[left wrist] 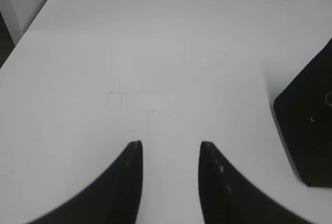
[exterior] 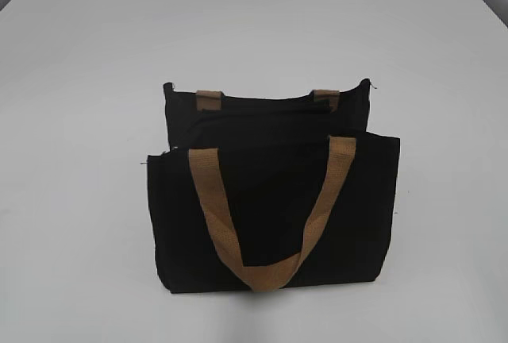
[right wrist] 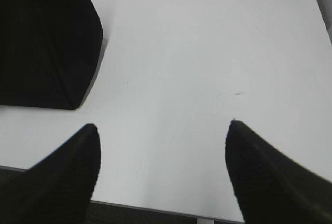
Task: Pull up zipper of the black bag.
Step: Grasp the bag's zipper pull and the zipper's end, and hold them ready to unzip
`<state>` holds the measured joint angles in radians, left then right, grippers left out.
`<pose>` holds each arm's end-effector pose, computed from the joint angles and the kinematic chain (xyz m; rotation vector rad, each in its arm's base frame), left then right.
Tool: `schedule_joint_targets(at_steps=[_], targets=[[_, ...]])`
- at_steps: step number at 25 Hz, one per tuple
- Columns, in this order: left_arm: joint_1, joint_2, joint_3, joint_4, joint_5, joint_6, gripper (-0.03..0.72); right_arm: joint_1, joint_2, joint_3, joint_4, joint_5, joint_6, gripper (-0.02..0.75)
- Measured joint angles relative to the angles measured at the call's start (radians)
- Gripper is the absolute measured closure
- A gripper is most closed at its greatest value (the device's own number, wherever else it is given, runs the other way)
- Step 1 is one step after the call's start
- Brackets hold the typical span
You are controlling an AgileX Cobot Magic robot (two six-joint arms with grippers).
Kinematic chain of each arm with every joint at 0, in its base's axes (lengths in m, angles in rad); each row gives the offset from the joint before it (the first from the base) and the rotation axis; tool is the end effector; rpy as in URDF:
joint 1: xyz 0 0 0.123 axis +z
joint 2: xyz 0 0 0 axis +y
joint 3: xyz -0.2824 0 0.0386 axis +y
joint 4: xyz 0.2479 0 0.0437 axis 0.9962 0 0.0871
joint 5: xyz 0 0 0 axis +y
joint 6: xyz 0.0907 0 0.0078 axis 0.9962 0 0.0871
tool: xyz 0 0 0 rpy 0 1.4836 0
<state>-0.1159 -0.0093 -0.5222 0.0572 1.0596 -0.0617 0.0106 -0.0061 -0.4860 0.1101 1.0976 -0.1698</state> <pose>-0.0084 0.0056 0.2834 0.0508 2.0101 -0.0453 -0.0061 0.0088 0.2707 -0.1947 2.0750 0.0359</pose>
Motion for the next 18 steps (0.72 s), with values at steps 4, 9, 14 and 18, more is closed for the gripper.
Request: schedule_joint_targets(at_steps=[4, 9, 14, 18], targets=[[0.000, 0.000, 0.000, 0.000, 0.000, 0.000, 0.411, 0.000, 0.000, 0.000, 0.000, 0.000, 0.000, 0.159], [0.000, 0.000, 0.000, 0.000, 0.000, 0.000, 0.411, 0.000, 0.000, 0.000, 0.000, 0.000, 0.000, 0.159], [0.000, 0.000, 0.000, 0.000, 0.000, 0.000, 0.411, 0.000, 0.000, 0.000, 0.000, 0.000, 0.000, 0.159], [0.000, 0.000, 0.000, 0.000, 0.000, 0.000, 0.411, 0.000, 0.000, 0.000, 0.000, 0.000, 0.000, 0.159]])
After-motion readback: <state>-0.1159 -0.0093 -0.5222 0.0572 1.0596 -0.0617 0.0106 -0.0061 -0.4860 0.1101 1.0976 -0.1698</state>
